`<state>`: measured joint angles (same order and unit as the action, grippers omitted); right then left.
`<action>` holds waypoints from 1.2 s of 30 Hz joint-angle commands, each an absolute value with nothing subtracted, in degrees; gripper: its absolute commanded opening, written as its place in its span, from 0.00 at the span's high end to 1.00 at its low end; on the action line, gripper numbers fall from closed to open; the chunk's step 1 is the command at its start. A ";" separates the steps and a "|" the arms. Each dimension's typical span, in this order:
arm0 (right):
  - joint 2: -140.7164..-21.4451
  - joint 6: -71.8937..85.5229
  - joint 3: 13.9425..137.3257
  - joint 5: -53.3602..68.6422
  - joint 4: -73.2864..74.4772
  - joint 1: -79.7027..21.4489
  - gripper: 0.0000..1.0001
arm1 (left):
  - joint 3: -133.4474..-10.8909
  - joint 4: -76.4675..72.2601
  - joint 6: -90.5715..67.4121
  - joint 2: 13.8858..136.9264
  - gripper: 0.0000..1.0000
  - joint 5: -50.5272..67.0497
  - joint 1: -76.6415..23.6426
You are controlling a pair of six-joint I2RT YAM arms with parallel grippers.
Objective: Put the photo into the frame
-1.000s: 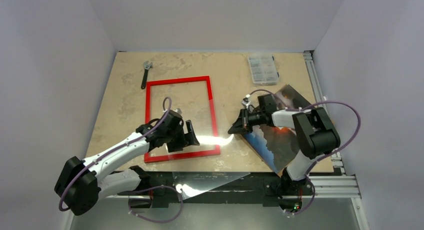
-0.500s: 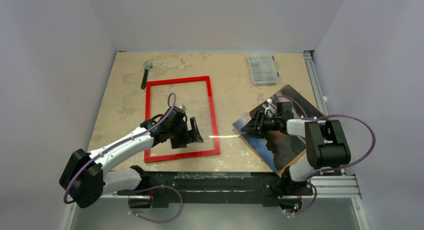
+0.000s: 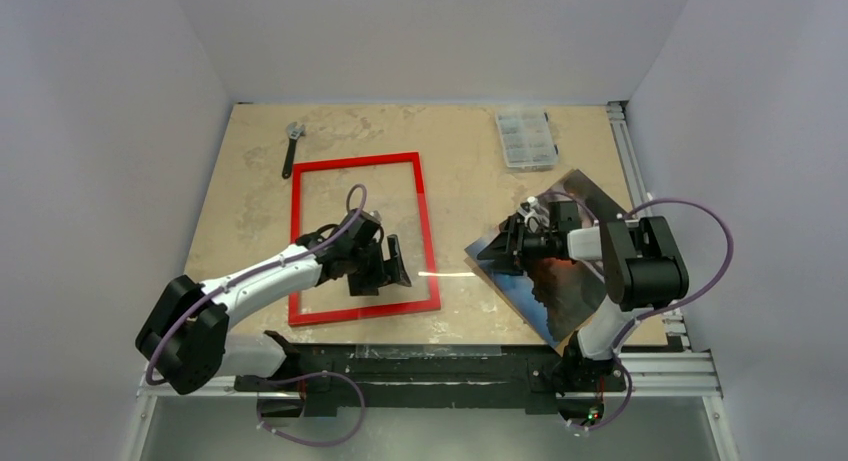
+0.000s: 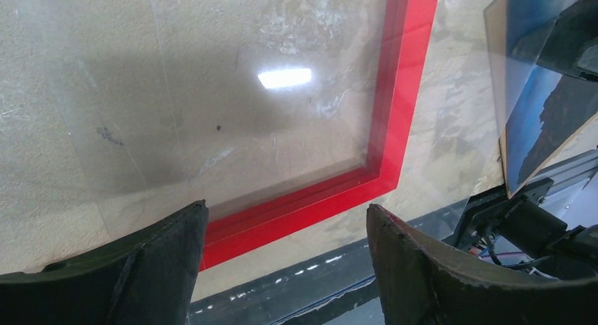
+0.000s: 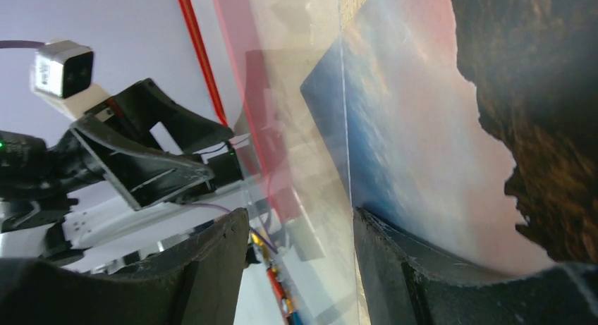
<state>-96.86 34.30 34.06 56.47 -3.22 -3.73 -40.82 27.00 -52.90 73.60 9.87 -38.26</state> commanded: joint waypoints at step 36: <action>-82.76 36.54 37.10 61.47 -3.73 -6.75 1.00 | -46.71 31.05 -49.79 67.71 0.11 7.76 -37.93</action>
